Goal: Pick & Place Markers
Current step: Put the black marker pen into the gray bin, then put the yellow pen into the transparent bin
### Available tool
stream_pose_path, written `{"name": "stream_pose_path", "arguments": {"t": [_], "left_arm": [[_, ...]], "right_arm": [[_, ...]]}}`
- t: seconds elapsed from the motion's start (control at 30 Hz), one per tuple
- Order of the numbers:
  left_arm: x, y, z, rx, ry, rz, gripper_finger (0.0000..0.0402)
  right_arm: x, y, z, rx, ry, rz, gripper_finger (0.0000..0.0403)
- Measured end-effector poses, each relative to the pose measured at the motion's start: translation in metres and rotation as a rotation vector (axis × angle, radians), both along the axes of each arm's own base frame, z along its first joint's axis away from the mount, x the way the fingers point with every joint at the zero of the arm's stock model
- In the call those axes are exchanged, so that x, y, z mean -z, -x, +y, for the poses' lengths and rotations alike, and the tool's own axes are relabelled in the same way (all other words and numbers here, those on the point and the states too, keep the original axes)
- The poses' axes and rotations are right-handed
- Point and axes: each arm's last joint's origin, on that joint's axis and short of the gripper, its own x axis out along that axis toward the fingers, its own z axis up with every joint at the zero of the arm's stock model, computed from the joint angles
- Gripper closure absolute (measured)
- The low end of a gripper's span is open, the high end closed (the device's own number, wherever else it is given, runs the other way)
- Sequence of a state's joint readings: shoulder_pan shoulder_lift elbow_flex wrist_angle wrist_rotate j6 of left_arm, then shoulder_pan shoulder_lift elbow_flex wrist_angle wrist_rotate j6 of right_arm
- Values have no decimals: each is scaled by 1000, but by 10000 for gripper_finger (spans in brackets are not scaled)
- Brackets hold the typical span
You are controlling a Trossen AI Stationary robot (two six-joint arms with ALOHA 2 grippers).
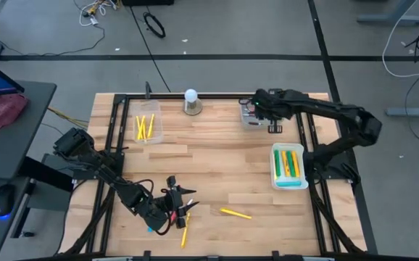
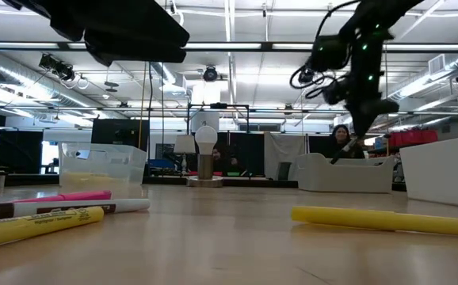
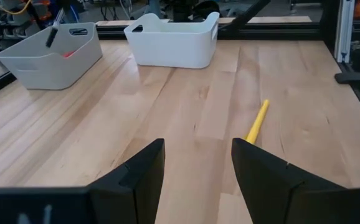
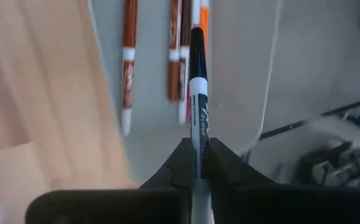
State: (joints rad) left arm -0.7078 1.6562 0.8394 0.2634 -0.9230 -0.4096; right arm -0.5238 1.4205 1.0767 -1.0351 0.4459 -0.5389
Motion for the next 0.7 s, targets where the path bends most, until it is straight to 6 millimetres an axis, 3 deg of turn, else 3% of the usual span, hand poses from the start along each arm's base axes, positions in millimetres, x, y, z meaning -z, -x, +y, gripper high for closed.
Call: {"name": "stream_pose_path", "arguments": {"t": [0.37,0.7], "left_arm": [[0,0,0,-13,39,-10,209],[1,1,0,-12,34,-5,209]], "right_arm": [[48,-32,-34,-145,-36,56,358],[56,-34,-41,-62,1,54,321]]}}
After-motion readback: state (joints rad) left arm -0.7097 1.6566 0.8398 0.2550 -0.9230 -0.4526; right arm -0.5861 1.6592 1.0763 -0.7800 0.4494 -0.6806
